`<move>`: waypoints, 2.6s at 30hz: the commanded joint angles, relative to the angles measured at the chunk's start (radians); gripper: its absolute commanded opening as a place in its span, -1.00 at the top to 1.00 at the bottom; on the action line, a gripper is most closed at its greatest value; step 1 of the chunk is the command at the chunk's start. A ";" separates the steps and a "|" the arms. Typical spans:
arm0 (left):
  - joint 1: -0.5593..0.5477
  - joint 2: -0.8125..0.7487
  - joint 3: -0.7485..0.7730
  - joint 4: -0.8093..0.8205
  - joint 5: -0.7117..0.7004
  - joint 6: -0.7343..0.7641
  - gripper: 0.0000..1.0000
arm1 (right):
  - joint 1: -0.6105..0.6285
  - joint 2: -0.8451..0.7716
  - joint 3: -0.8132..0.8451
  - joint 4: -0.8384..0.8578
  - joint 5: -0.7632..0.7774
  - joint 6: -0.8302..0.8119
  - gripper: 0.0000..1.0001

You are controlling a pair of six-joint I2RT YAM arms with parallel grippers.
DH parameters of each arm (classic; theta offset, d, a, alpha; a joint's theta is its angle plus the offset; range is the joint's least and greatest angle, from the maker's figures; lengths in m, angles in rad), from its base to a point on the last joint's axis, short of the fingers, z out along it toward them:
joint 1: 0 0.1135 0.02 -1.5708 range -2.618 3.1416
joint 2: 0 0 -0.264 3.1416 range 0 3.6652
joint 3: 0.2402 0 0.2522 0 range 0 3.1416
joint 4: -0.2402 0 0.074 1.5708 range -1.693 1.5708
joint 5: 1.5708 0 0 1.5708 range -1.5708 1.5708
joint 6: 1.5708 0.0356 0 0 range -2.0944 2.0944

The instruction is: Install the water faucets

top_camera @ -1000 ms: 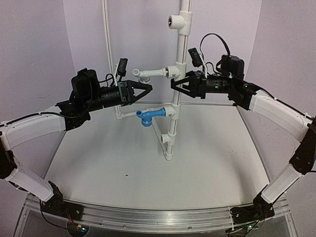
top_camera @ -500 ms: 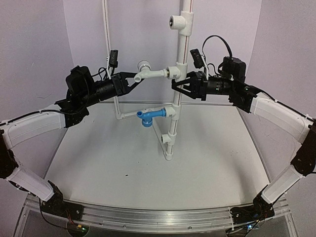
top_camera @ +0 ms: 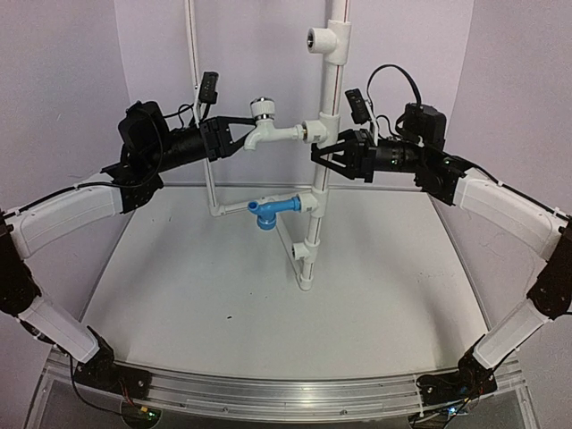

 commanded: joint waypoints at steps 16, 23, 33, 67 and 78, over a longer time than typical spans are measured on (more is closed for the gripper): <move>0.017 0.054 0.260 -0.191 0.207 0.160 0.74 | 0.007 0.033 -0.001 -0.140 -0.033 0.098 1.00; 0.012 0.061 0.312 -0.306 0.267 0.217 0.99 | -0.002 0.047 0.015 -0.140 -0.035 0.109 1.00; -0.066 0.057 0.398 -0.529 0.252 0.390 0.99 | -0.006 0.045 0.015 -0.140 -0.031 0.120 1.00; -0.181 -0.049 0.339 -0.767 0.009 0.537 0.99 | -0.010 0.045 0.035 -0.135 -0.005 0.168 1.00; -0.210 -0.088 0.187 -0.676 -0.150 0.515 1.00 | -0.010 0.054 0.055 -0.135 -0.005 0.182 1.00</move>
